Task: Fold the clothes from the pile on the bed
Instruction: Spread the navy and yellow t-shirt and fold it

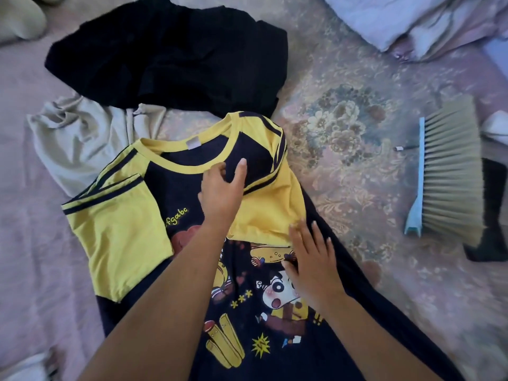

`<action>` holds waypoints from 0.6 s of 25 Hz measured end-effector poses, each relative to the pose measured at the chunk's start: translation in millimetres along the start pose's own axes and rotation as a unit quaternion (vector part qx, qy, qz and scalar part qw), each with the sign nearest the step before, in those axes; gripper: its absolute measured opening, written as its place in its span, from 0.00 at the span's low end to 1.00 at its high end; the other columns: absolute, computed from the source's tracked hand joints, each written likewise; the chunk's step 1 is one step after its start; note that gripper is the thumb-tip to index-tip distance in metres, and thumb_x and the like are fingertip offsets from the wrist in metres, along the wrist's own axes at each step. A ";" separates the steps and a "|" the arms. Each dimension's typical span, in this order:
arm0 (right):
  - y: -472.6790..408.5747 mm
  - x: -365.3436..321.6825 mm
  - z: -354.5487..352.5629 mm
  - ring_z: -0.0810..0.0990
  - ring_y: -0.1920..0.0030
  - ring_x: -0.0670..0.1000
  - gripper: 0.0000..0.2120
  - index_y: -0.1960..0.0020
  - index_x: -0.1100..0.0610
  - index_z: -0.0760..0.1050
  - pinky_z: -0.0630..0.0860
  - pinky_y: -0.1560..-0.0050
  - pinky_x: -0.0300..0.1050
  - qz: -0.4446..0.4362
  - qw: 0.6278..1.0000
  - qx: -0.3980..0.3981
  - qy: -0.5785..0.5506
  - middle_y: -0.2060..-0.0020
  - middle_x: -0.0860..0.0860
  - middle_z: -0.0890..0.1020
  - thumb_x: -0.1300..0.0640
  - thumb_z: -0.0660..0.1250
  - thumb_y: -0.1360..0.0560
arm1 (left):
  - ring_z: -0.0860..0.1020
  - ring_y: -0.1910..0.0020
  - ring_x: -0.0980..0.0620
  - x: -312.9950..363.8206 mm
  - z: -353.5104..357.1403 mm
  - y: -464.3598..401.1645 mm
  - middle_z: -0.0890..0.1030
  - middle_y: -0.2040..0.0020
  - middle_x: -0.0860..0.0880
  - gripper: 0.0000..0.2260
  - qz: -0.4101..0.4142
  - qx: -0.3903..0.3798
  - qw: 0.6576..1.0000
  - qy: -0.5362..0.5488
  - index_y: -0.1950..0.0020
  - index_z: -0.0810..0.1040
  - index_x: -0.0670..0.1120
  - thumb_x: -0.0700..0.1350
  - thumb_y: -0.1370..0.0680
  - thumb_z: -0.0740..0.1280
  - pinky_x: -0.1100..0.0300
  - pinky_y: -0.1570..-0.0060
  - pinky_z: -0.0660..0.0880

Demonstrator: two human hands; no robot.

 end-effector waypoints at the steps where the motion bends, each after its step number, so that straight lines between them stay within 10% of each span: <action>1: 1.6 13.1 5.5 0.30 0.28 0.52 0.37 0.24 0.51 0.33 0.42 0.25 0.58 0.009 1.000 -0.020 0.014 0.28 0.50 0.31 0.45 0.56 0.20 | 0.74 0.40 0.49 13.6 7.1 -3.9 0.76 0.41 0.49 0.29 0.079 0.004 0.991 -0.106 0.36 0.73 0.46 0.66 0.25 0.58 0.49 0.36 0.65; 6: -2.2 30.5 12.7 0.58 0.27 0.56 0.38 0.25 0.56 0.57 0.67 0.36 0.60 -0.021 0.993 0.088 0.073 0.27 0.58 0.64 0.42 0.66 0.29 | 0.76 0.46 0.45 74.3 64.4 -13.7 0.78 0.47 0.47 0.32 0.224 -0.087 0.843 -0.481 0.42 0.74 0.44 0.70 0.26 0.54 0.48 0.40 0.62; 9: -3.2 29.9 19.6 0.60 0.28 0.55 0.31 0.26 0.57 0.59 0.71 0.38 0.61 -0.051 0.987 0.130 0.077 0.28 0.57 0.66 0.46 0.60 0.25 | 0.76 0.46 0.45 80.0 87.2 -24.1 0.78 0.45 0.46 0.19 0.158 -0.123 0.892 -0.405 0.40 0.73 0.43 0.56 0.22 0.60 0.53 0.49 0.68; 12: -4.3 43.1 16.4 0.62 0.29 0.56 0.42 0.26 0.59 0.61 0.69 0.35 0.57 -0.046 0.987 0.142 0.066 0.29 0.58 0.68 0.61 0.77 0.36 | 0.77 0.56 0.48 80.2 82.6 -50.2 0.79 0.53 0.43 0.09 0.076 -0.102 0.988 -0.089 0.45 0.77 0.42 0.45 0.20 0.62 0.60 0.61 0.66; 15: -10.7 58.1 8.6 0.67 0.31 0.56 0.31 0.30 0.60 0.63 0.70 0.34 0.57 -0.035 0.977 0.208 0.037 0.32 0.58 0.71 0.64 0.70 0.30 | 0.72 0.59 0.51 88.6 67.2 -84.4 0.76 0.62 0.47 0.06 0.120 -0.148 0.982 -0.013 0.51 0.79 0.42 0.44 0.22 0.65 0.64 0.65 0.66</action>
Point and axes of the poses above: each hand's wrist, its own y-axis away from the middle knuckle, its own z-axis out of the palm, x = y × z, the point moved 3 cm from there along -y, towards the middle knuckle
